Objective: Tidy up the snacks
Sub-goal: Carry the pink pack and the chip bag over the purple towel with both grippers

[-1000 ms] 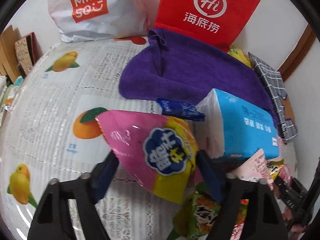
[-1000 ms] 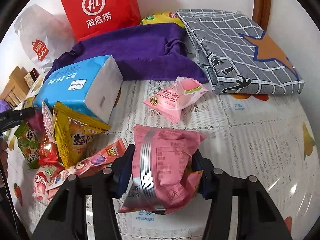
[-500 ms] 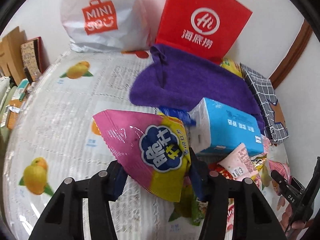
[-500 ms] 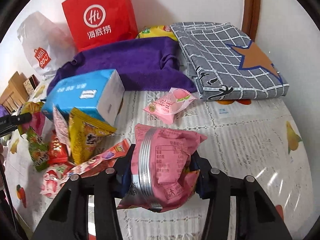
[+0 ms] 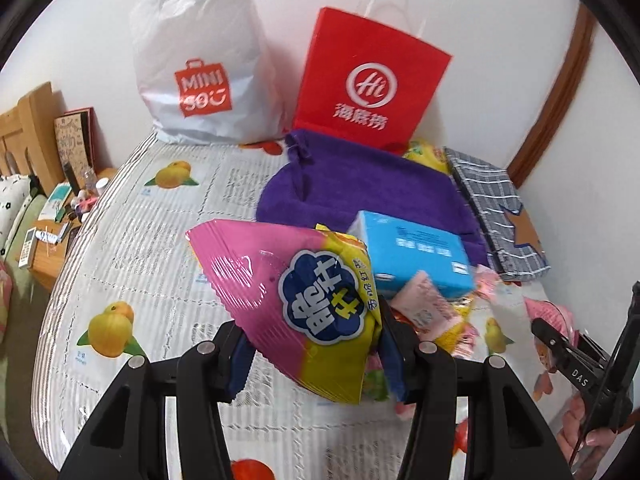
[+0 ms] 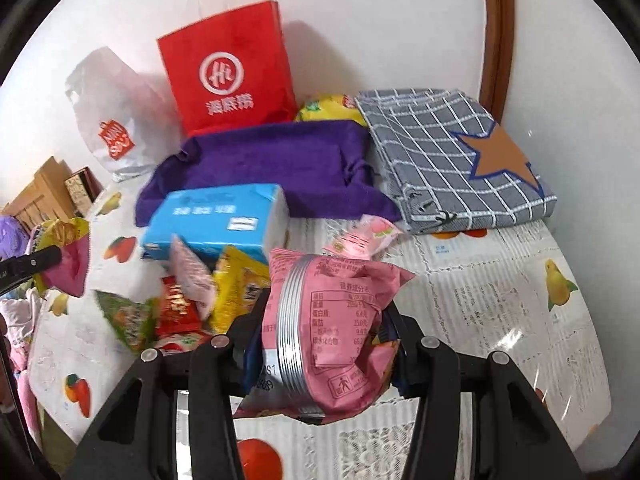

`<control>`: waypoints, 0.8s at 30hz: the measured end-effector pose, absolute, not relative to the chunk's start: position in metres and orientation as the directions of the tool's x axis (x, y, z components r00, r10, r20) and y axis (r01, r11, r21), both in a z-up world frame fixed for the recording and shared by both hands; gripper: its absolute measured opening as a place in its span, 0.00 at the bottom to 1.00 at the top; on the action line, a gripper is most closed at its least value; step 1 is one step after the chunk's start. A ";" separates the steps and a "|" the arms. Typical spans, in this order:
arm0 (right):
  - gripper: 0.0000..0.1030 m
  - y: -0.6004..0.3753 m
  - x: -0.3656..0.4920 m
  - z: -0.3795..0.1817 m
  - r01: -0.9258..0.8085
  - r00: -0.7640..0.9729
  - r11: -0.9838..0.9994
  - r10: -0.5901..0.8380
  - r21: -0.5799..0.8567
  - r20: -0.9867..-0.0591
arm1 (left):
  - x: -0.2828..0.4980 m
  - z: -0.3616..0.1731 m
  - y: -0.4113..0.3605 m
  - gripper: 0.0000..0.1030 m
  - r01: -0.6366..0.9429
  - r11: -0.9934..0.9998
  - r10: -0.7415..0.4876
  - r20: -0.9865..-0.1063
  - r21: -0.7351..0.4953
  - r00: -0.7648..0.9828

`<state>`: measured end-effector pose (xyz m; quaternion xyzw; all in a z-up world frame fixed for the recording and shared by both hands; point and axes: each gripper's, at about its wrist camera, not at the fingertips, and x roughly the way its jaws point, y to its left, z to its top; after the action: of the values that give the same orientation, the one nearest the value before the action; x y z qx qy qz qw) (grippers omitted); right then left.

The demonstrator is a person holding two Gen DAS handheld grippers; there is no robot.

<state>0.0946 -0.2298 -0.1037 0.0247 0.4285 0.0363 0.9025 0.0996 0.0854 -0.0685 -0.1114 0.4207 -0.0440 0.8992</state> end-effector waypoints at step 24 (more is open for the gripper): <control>0.48 -0.192 0.122 -0.049 -0.136 0.662 0.986 0.160 0.093 -0.732 | 0.121 -0.022 0.032 0.50 0.091 0.971 -0.225 -0.705 -0.223 0.673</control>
<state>0.1218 -0.1916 -0.0489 0.0150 0.4028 0.0810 0.9116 0.1212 0.0321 -0.0221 -0.0847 0.3952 -0.0868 0.9106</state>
